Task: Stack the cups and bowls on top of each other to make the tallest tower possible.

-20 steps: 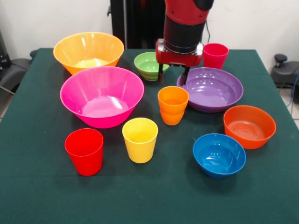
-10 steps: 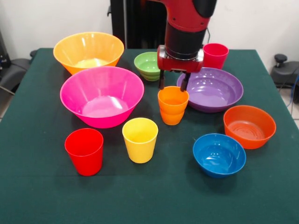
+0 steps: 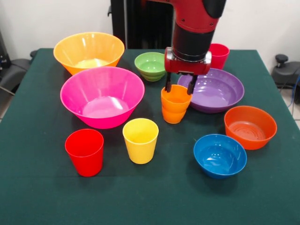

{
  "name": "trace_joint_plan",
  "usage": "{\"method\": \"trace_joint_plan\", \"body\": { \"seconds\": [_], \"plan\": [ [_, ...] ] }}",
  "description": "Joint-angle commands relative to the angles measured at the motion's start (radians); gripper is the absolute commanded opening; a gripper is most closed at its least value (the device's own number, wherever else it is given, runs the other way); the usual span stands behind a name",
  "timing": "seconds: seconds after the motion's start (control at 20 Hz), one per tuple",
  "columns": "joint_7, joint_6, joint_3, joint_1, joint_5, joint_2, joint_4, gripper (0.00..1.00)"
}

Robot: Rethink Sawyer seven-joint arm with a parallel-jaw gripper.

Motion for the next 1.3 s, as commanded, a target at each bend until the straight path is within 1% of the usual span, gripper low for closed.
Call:
{"method": "trace_joint_plan", "body": {
  "seconds": [0.05,0.2,0.3,0.4,0.55,0.7,0.85,1.1,1.3],
  "plan": [
    [0.169,-0.079,0.075,0.02,0.027,0.034,-0.042,1.0],
    [0.176,-0.078,0.077,0.023,0.028,0.043,-0.045,1.0],
    [0.189,-0.074,0.064,0.034,0.025,0.028,-0.041,1.0],
    [0.193,-0.051,0.056,0.041,0.023,0.022,-0.047,1.0],
    [0.186,-0.068,0.07,0.03,0.02,0.038,-0.052,1.0],
    [0.18,-0.063,0.074,0.026,0.017,0.049,-0.062,1.0],
    [0.195,-0.045,0.054,0.042,0.018,0.027,-0.054,1.0],
    [0.187,-0.043,0.063,0.033,0.02,0.028,-0.051,1.0],
    [0.188,-0.021,0.053,0.036,0.02,0.014,-0.052,1.0]
  ]
}}
